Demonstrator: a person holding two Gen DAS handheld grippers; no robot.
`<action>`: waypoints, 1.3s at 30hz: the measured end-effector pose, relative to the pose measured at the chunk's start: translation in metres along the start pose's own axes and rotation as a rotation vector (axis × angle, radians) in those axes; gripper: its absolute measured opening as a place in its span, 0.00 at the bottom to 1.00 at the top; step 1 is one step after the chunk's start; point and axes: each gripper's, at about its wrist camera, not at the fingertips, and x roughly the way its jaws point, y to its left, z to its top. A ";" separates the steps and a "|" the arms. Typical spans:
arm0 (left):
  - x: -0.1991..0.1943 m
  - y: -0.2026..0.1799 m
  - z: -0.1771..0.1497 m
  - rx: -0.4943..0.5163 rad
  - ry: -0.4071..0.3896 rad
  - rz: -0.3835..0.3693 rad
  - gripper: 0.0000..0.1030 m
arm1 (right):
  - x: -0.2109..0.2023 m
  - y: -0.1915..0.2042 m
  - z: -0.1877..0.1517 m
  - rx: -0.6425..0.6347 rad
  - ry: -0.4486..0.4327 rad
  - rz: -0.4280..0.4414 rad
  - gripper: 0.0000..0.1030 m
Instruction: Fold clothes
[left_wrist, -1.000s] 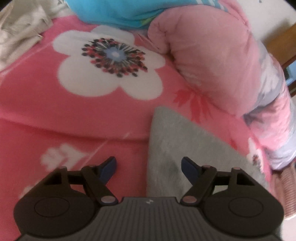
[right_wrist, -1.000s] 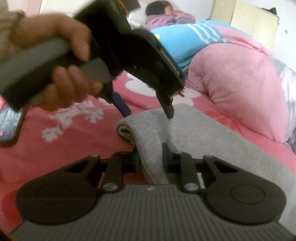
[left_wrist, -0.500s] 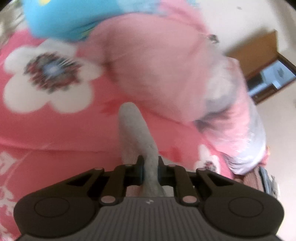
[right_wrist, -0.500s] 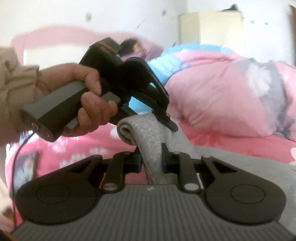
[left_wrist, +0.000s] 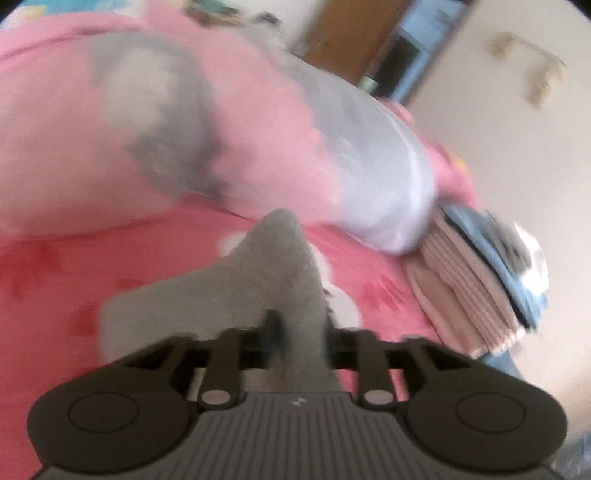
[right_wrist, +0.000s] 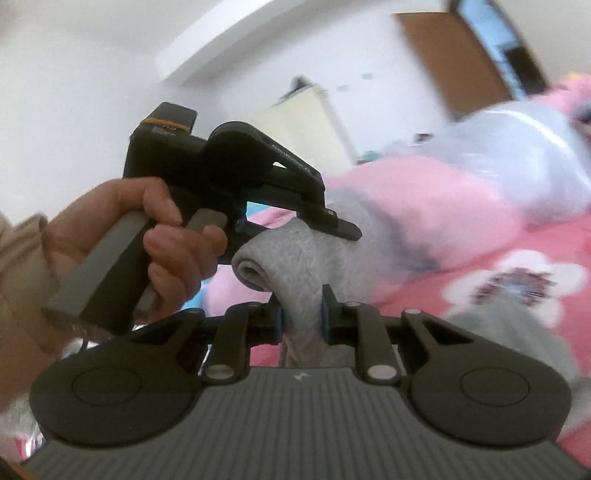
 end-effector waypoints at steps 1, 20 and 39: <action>0.006 -0.005 -0.008 0.000 0.004 -0.019 0.61 | -0.004 -0.016 -0.002 0.042 0.003 -0.035 0.16; -0.051 0.106 -0.131 -0.181 -0.125 0.158 0.58 | -0.019 -0.148 -0.031 0.591 0.065 0.031 0.16; -0.040 0.116 -0.161 -0.105 -0.188 0.072 0.58 | -0.080 -0.185 0.017 0.513 0.160 -0.103 0.35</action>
